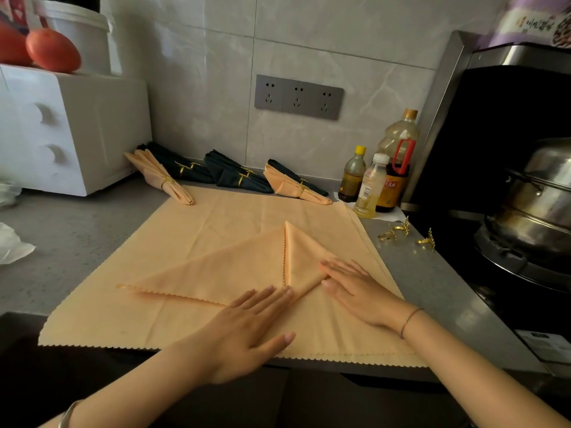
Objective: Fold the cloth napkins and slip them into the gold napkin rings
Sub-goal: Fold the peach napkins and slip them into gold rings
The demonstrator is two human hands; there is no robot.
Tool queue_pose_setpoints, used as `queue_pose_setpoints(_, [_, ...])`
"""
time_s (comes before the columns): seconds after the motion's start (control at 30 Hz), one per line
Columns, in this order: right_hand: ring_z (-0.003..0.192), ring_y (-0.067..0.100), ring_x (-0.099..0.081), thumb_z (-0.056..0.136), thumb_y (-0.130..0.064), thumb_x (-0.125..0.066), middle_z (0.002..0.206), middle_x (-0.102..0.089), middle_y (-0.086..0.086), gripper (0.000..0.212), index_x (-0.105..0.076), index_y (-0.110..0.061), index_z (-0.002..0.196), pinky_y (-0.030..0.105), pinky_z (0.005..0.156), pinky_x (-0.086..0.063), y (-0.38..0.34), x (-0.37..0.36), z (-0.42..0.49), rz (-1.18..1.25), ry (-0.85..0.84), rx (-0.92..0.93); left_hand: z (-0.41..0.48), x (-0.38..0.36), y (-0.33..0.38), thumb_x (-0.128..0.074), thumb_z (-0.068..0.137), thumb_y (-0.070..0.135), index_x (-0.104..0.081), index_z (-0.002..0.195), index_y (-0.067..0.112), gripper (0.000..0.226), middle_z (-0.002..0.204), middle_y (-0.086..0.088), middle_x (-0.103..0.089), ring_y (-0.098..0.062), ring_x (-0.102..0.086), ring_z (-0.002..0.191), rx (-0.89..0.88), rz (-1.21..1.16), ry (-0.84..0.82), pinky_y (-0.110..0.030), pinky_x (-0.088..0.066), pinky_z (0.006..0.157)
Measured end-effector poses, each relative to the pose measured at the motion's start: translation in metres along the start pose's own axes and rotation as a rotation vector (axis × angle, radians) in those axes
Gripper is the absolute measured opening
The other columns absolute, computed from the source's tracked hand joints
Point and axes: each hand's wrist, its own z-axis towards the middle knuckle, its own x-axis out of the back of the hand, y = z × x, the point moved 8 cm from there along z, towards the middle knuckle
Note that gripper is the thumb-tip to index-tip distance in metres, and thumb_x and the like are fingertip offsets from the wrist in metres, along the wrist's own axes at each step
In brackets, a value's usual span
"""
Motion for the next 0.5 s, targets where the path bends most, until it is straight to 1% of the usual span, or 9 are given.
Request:
queue_pose_setpoints(0.03, [0.131, -0.009, 0.008, 0.100, -0.047, -0.020, 0.153, -0.007, -0.022, 0.053, -0.009, -0.033, 0.150, 0.017, 0.110, 0.010, -0.013, 0.000, -0.006, 0.026, 0.005, 0.024, -0.001, 0.005, -0.005, -0.003, 0.080, 0.072, 0.009, 0.149, 0.040, 0.077, 0.152, 0.027, 0.013, 0.011, 0.016, 0.138, 0.029, -0.065, 0.012, -0.011, 0.013, 0.110])
queue_pose_setpoints(0.07, [0.130, -0.008, 0.007, 0.100, -0.048, -0.022, 0.149, -0.009, -0.026, 0.053, -0.009, -0.035, 0.149, 0.016, 0.108, 0.008, -0.026, 0.000, -0.014, 0.049, 0.001, 0.047, -0.001, 0.010, -0.011, 0.001, 0.076, 0.074, 0.008, 0.149, 0.038, 0.082, 0.150, 0.028, 0.013, 0.011, 0.015, 0.138, 0.051, -0.097, 0.034, -0.011, 0.011, 0.112])
queue_pose_setpoints(0.13, [0.127, -0.010, 0.006, 0.100, -0.047, -0.025, 0.144, -0.006, -0.030, 0.051, -0.010, -0.037, 0.148, 0.008, 0.103, 0.011, -0.051, -0.001, -0.026, 0.041, -0.004, 0.122, -0.001, 0.018, -0.025, 0.013, 0.068, 0.077, 0.004, 0.150, 0.036, 0.092, 0.152, 0.025, 0.013, 0.005, 0.016, 0.140, 0.078, -0.017, 0.084, -0.017, 0.011, 0.114])
queue_pose_setpoints(0.2, [0.128, -0.015, 0.004, 0.101, -0.043, -0.025, 0.146, -0.007, -0.027, 0.051, -0.013, -0.032, 0.149, 0.000, 0.099, 0.014, -0.071, -0.004, -0.030, -0.006, 0.023, 0.217, -0.002, 0.017, -0.036, 0.023, 0.063, 0.077, 0.003, 0.150, 0.037, 0.098, 0.155, 0.021, 0.009, 0.000, 0.015, 0.142, 0.109, 0.059, 0.073, -0.020, 0.014, 0.112])
queue_pose_setpoints(0.23, [0.131, -0.015, 0.001, 0.101, -0.042, -0.025, 0.150, -0.010, -0.023, 0.051, -0.015, -0.030, 0.149, 0.001, 0.102, 0.013, -0.077, -0.006, -0.030, -0.025, 0.037, 0.253, -0.002, 0.013, -0.038, 0.024, 0.064, 0.076, 0.003, 0.150, 0.037, 0.096, 0.155, 0.020, 0.009, -0.001, 0.015, 0.142, 0.123, 0.071, 0.050, -0.021, 0.014, 0.111])
queue_pose_setpoints(0.3, [0.135, -0.014, -0.006, 0.100, -0.042, -0.026, 0.153, -0.017, -0.019, 0.052, -0.019, -0.027, 0.149, 0.006, 0.108, 0.009, -0.083, -0.010, -0.029, -0.045, 0.060, 0.276, -0.002, 0.008, -0.037, 0.018, 0.068, 0.070, 0.005, 0.150, 0.038, 0.088, 0.155, 0.019, 0.009, -0.003, 0.015, 0.143, 0.129, 0.071, 0.022, -0.021, 0.015, 0.111])
queue_pose_setpoints(0.4, [0.136, -0.012, -0.012, 0.098, -0.045, -0.027, 0.153, -0.022, -0.017, 0.054, -0.024, -0.027, 0.148, 0.011, 0.112, 0.002, -0.088, -0.009, -0.027, -0.020, 0.120, 0.282, 0.003, 0.007, -0.034, 0.010, 0.077, 0.066, 0.005, 0.150, 0.036, 0.079, 0.156, 0.018, 0.009, -0.003, 0.015, 0.143, 0.129, 0.054, 0.004, -0.020, 0.013, 0.112])
queue_pose_setpoints(0.47, [0.136, -0.007, -0.020, 0.096, -0.050, -0.032, 0.152, -0.024, -0.018, 0.054, -0.031, -0.029, 0.146, 0.016, 0.115, -0.010, -0.090, -0.007, -0.027, -0.002, 0.175, 0.273, 0.005, 0.007, -0.033, 0.009, 0.077, 0.065, 0.004, 0.151, 0.034, 0.080, 0.157, 0.016, 0.008, -0.003, 0.014, 0.143, 0.130, 0.058, -0.004, -0.021, 0.012, 0.112])
queue_pose_setpoints(0.5, [0.134, -0.003, -0.027, 0.095, -0.049, -0.037, 0.151, -0.026, -0.018, 0.051, -0.038, -0.030, 0.142, 0.018, 0.112, -0.018, -0.091, -0.003, -0.027, 0.005, 0.222, 0.266, 0.005, 0.007, -0.032, 0.010, 0.075, 0.066, 0.002, 0.151, 0.033, 0.084, 0.158, 0.016, 0.006, -0.003, 0.013, 0.143, 0.128, 0.068, -0.002, -0.021, 0.012, 0.112])
